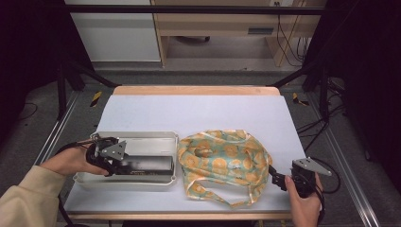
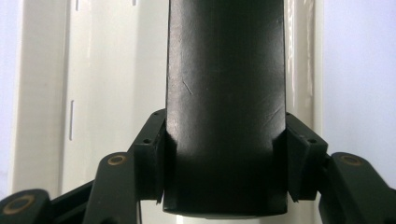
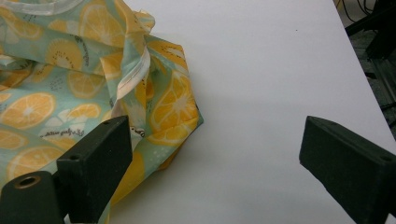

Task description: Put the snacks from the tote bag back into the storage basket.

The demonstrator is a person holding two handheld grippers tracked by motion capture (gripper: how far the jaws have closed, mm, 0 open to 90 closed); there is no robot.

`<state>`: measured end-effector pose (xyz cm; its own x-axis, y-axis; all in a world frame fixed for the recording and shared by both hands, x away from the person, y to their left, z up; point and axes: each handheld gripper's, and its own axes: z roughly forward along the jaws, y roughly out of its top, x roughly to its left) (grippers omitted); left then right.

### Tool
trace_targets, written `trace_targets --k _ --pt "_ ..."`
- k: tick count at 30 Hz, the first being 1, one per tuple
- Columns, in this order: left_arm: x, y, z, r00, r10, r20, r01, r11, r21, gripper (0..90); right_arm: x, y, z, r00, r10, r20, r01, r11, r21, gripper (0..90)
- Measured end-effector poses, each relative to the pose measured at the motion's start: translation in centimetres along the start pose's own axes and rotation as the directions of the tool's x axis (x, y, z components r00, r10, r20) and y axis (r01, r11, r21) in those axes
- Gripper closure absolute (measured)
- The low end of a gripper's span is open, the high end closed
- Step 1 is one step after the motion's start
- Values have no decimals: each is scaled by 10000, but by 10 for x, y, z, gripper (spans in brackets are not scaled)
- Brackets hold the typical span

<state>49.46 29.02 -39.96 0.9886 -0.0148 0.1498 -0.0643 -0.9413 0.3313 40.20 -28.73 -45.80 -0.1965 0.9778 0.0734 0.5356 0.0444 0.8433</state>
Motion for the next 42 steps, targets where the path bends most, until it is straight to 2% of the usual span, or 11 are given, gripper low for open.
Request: trace_targets --k 19,29,42 --pt "2 1 6 9997 126 211 -128 9999 112 433 -2 -1 -1 10000 63 -22 -63 10000 42 94" --pt "3 0 9 9997 117 237 -118 9999 64 432 -1 -1 0 10000 77 -53 -76 9999 148 93" --pt "6 -4 15 9988 50 480 -53 10000 50 431 -1 -1 1 10000 59 -73 -58 9998 199 91"
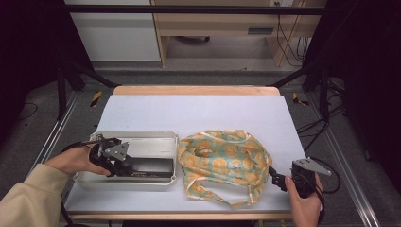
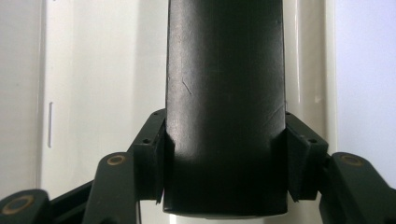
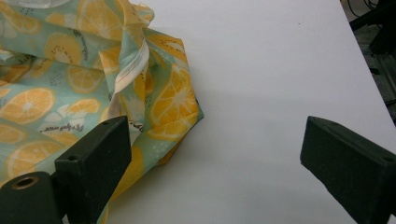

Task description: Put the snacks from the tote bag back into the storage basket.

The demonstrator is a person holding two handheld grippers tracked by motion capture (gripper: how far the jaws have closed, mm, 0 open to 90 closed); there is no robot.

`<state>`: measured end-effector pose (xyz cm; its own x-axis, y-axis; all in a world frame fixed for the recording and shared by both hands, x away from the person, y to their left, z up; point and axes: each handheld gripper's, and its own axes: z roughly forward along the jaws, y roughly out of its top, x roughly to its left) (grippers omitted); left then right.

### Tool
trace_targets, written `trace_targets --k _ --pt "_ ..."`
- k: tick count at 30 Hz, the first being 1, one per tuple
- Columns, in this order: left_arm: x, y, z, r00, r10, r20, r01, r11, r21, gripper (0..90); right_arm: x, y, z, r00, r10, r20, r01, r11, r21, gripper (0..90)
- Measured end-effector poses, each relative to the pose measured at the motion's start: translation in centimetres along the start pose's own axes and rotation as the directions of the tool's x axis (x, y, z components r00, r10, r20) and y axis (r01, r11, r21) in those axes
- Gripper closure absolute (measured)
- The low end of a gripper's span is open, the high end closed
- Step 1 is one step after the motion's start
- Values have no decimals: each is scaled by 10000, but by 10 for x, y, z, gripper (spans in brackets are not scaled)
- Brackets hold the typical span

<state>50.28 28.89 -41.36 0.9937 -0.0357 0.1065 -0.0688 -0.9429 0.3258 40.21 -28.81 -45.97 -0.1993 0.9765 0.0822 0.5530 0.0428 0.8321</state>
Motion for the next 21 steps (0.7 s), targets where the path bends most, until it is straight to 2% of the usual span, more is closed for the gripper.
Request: trace_targets --k 13,21 --pt "6 -3 6 9995 -34 304 33 10000 27 429 0 0 1 10000 -32 -27 32 10000 43 90" --pt "6 -3 6 9994 -101 317 98 9999 116 418 2 0 1 9999 -54 -92 54 9999 98 86"
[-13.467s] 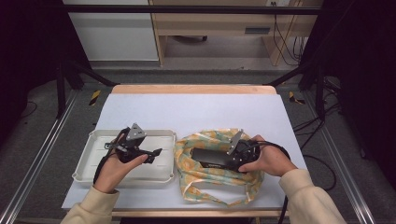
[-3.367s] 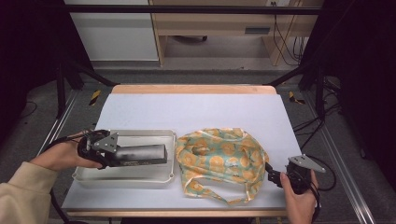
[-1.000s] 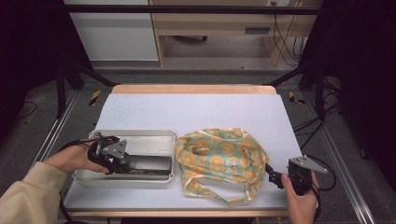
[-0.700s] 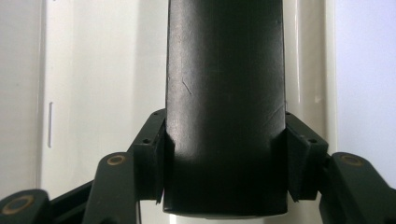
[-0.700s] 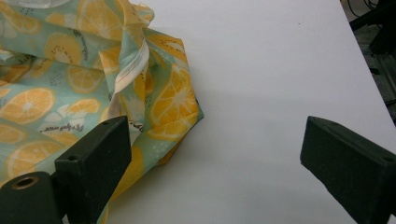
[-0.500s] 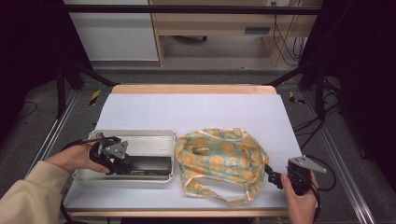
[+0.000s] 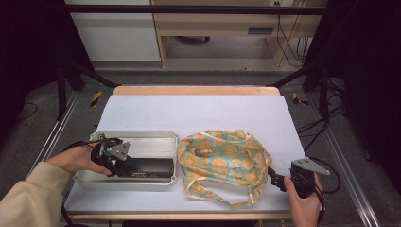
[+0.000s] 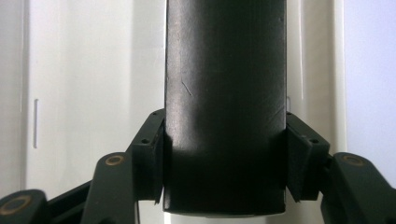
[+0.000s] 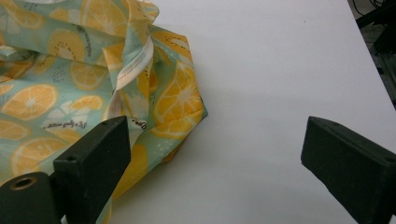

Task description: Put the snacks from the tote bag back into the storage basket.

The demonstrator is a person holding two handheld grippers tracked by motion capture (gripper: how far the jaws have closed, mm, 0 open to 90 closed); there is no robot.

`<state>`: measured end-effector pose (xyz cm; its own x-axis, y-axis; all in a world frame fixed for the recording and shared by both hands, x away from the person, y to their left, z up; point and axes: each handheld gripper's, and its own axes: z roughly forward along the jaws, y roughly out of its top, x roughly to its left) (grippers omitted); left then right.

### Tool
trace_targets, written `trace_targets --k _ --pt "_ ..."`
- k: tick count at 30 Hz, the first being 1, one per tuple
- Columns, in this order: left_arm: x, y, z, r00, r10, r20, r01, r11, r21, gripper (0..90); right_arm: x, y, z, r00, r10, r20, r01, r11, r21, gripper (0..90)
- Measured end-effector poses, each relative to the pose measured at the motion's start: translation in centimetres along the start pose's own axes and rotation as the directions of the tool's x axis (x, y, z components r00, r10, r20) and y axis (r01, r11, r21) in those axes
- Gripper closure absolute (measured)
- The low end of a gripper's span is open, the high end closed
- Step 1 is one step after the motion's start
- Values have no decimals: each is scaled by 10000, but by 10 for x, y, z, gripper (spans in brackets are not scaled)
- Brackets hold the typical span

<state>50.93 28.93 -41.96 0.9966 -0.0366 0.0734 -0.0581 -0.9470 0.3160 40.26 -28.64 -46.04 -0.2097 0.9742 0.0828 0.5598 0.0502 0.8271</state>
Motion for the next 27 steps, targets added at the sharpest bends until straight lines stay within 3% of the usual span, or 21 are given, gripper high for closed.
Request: trace_targets --k 7,16,24,27 --pt "0 1 1 9995 -303 -8 303 9993 217 306 0 0 0 10000 -52 -2 52 10000 0 86" --pt "-2 1 -8 9955 -901 -310 898 9959 -116 157 0 0 0 10000 -3 -45 3 10000 48 86" --pt "-8 6 -16 9928 -1034 -609 1016 9943 -313 99 0 0 0 10000 22 -52 -21 10000 70 85" --pt "-10 8 -21 9889 -1241 -818 1193 9910 -604 92 0 -1 0 10000 21 -44 -21 10000 59 84"
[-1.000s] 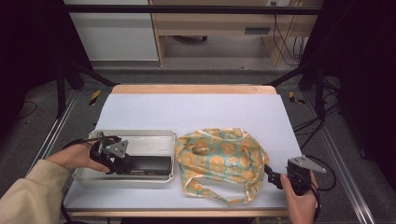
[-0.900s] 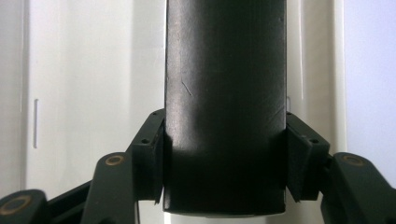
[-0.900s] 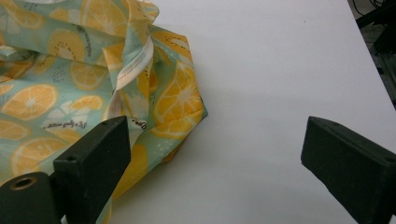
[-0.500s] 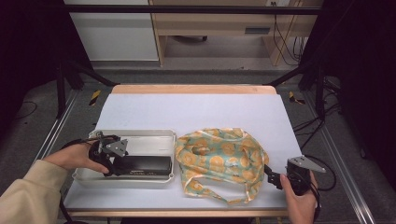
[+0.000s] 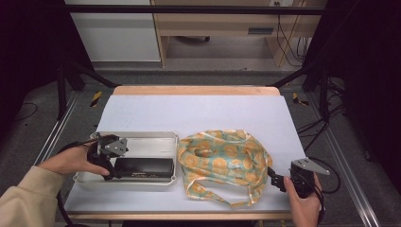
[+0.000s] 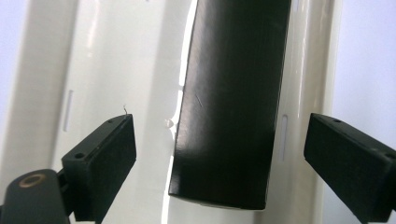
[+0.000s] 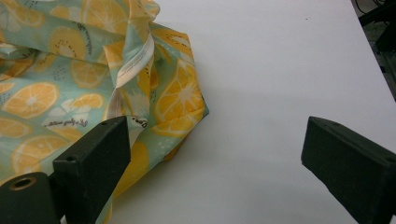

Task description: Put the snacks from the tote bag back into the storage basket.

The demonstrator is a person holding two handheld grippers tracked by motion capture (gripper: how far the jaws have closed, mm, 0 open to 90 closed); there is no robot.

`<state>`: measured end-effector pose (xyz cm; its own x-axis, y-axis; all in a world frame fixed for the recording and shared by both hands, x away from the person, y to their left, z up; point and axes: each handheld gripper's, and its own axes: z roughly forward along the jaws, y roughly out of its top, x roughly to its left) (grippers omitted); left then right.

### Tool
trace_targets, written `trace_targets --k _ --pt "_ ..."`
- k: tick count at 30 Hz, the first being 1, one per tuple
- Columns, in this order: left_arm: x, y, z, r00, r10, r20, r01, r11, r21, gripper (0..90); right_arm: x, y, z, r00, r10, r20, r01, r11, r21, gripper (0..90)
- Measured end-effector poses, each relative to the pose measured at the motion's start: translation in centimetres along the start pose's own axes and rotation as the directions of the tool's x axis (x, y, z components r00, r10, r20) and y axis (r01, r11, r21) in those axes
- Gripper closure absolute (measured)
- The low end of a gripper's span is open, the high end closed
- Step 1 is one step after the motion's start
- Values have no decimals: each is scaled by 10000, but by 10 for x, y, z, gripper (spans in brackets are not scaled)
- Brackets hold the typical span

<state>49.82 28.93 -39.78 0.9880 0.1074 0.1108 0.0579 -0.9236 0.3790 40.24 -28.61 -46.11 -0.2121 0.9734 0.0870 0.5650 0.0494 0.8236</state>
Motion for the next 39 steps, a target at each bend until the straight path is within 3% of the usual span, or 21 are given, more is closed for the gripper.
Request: trace_targets --k 6,17,30,39 --pt "-5 7 -15 9973 -585 -439 545 9945 -892 72 0 0 1 10000 -9 3 9 10000 26 84" --pt "-14 26 -22 9949 -680 -740 587 9909 -1213 68 0 0 1 10000 1 -1 -1 10000 21 82" --pt "-21 45 -19 9856 -1454 -864 1274 9742 -1862 67 -1 0 0 10000 16 13 -16 10000 18 80" --pt "-21 55 -17 9634 -2403 -1184 2073 9487 -2387 71 -1 0 0 10000 2 24 -2 10000 6 80"
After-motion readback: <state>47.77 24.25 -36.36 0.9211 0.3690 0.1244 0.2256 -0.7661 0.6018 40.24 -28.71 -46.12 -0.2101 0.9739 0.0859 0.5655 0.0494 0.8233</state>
